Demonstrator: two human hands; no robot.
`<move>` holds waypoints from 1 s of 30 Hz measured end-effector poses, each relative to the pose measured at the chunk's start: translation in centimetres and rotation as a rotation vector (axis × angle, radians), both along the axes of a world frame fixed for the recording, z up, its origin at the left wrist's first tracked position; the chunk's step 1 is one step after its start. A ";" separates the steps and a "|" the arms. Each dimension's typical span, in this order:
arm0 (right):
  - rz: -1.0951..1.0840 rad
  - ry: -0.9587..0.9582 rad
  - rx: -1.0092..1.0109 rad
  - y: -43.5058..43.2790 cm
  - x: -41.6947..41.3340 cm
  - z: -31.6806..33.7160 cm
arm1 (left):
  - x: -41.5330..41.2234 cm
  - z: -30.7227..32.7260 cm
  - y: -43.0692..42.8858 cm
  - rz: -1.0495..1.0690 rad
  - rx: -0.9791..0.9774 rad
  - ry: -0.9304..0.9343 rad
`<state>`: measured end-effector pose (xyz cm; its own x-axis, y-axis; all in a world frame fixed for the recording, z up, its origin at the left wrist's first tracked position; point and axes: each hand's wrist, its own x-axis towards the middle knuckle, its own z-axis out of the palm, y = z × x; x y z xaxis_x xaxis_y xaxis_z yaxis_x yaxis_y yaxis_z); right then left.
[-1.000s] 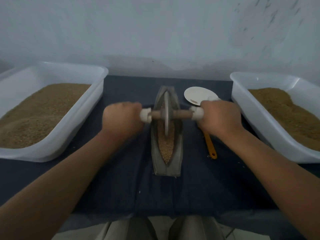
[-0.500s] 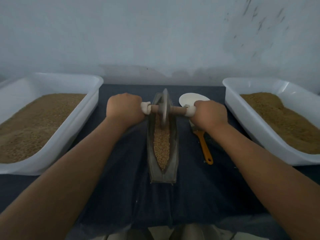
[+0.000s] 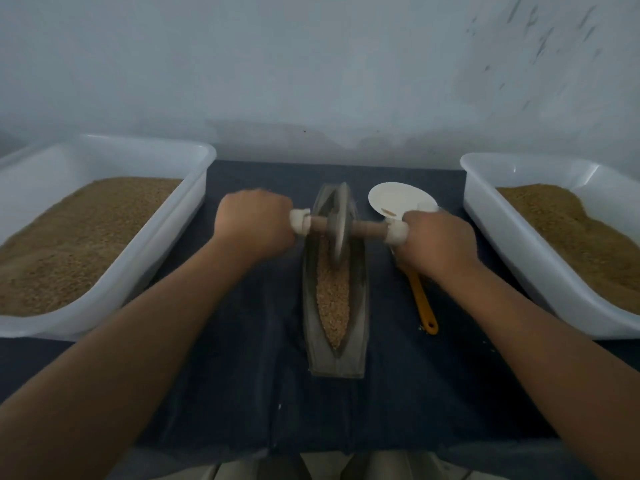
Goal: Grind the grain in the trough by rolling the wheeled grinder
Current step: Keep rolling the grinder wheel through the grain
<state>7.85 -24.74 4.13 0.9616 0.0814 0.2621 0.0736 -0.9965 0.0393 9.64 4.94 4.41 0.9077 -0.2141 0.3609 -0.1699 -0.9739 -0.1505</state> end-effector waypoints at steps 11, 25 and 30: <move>0.207 -0.025 0.022 -1.1 -7.0 0.6 | -7.4 -3.1 2.6 -0.099 -0.024 -0.095; -0.008 0.093 -0.006 0.7 -1.7 1.6 | -1.0 0.5 0.2 -0.025 -0.025 0.034; 0.181 0.094 0.094 -1.4 -7.9 0.5 | -6.5 -1.1 1.9 -0.211 0.073 -0.132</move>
